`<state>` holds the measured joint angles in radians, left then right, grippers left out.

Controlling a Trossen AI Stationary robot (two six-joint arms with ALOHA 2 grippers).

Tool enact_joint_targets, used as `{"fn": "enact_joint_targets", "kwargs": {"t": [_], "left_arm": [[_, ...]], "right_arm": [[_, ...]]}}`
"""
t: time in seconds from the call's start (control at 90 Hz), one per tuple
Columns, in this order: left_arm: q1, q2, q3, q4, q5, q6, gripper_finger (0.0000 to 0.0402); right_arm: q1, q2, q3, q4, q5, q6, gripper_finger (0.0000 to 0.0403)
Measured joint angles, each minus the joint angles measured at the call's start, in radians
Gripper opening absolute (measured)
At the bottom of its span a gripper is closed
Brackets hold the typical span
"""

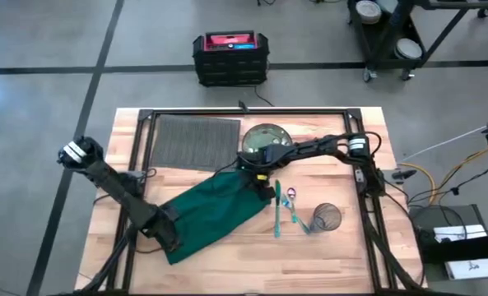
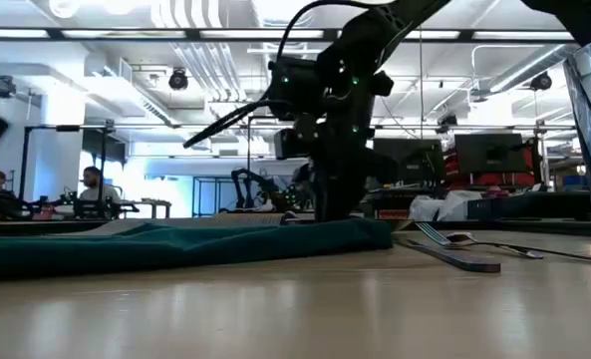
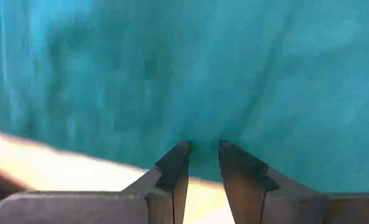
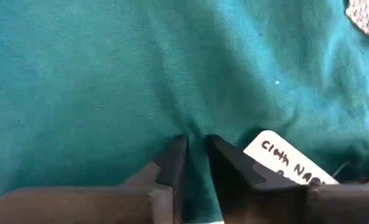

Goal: Set table place
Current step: Fold the green napkin

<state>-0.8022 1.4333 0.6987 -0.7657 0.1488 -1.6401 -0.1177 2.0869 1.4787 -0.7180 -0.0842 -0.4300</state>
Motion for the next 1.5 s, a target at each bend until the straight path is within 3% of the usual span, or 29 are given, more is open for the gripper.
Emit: {"fn": "enact_joint_targets", "kwargs": {"t": [0.167,0.267,0.378,0.456,0.533,0.633,0.744,0.867,1.111,1.211,1.289,1.5], "left_arm": [[-0.030,-0.010,0.025,-0.010,0.013,-0.076,0.0075],[-0.027,-0.023,0.085,-0.002,-0.144,-0.073,0.0075],[-0.028,-0.023,0.140,0.027,-0.374,-0.047,0.0075],[-0.028,-0.011,0.142,0.100,-0.430,-0.024,0.0075],[-0.029,0.023,0.126,0.143,-0.435,-0.017,0.0075],[-0.032,0.085,0.096,0.214,-0.374,-0.019,0.0075],[-0.053,0.151,0.091,0.254,-0.209,-0.028,0.0075],[-0.111,0.195,0.093,0.229,-0.084,-0.086,0.0075],[-0.227,0.167,0.087,0.183,0.029,-0.266,0.0075],[-0.239,0.133,0.086,0.180,-0.014,-0.309,0.0075],[-0.242,0.102,0.089,0.165,-0.115,-0.333,0.0075],[-0.219,0.048,0.118,0.194,-0.536,-0.324,0.0075]], "right_arm": [[0.010,-0.007,0.045,-0.045,0.009,0.026,0.0036],[0.030,-0.041,0.068,-0.033,-0.025,0.039,0.0032],[0.049,-0.056,0.065,-0.075,-0.161,0.039,0.0034],[0.066,-0.056,0.053,-0.105,-0.263,0.044,0.0037],[0.091,-0.058,0.024,-0.082,-0.265,0.049,0.0038],[0.116,-0.048,-0.047,-0.023,-0.179,0.050,0.0034],[0.130,-0.055,-0.091,-0.027,-0.056,0.079,0.0026],[0.141,-0.061,-0.095,-0.064,-0.035,0.109,0.0019],[0.137,-0.098,-0.094,-0.169,0.005,0.104,0.0020],[0.138,-0.135,-0.079,-0.140,0.011,0.092,0.0018],[0.145,-0.157,-0.079,-0.118,-0.003,0.097,0.0018],[0.191,-0.153,-0.100,0.106,-0.216,0.139,0.0024]]}}
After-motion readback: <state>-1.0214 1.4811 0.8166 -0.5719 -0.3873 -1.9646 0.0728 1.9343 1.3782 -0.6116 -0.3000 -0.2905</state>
